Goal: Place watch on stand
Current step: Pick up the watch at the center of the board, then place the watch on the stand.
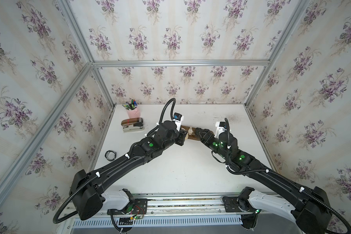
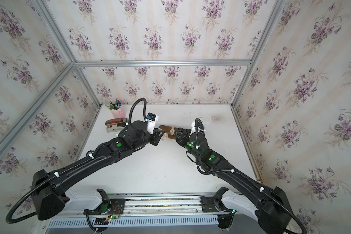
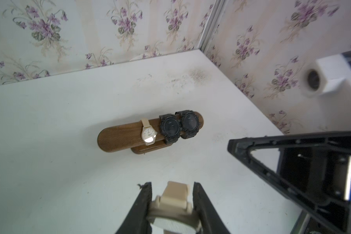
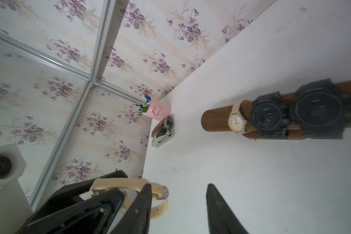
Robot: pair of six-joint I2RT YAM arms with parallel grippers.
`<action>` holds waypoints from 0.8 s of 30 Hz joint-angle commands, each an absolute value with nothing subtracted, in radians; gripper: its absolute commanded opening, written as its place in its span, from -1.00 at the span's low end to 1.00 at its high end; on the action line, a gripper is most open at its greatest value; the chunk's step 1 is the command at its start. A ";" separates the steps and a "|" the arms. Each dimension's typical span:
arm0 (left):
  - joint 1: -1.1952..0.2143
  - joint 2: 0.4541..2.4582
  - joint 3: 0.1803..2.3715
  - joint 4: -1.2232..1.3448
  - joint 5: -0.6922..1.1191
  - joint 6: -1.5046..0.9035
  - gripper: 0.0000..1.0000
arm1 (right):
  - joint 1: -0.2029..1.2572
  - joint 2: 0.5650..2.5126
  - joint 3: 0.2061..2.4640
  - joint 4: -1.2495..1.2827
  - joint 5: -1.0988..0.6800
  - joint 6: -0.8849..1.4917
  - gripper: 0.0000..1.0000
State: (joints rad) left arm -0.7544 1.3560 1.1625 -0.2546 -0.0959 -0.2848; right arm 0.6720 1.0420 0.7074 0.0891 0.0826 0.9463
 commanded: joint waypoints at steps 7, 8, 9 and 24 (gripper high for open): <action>-0.602 1.656 1.516 -0.761 -0.058 -0.187 -0.47 | 0.373 1.086 0.700 -0.063 -0.113 0.695 0.01; -0.587 1.700 1.568 -0.801 -0.075 -0.182 -0.49 | 0.349 1.092 0.701 -0.067 -0.119 0.677 0.03; -0.571 1.748 1.625 -0.840 -0.084 -0.176 -0.51 | 0.327 1.097 0.700 -0.065 -0.127 0.661 0.03; -0.489 2.224 2.145 -1.039 -0.124 -0.089 -0.54 | 0.239 1.199 0.671 0.032 -0.211 0.597 0.21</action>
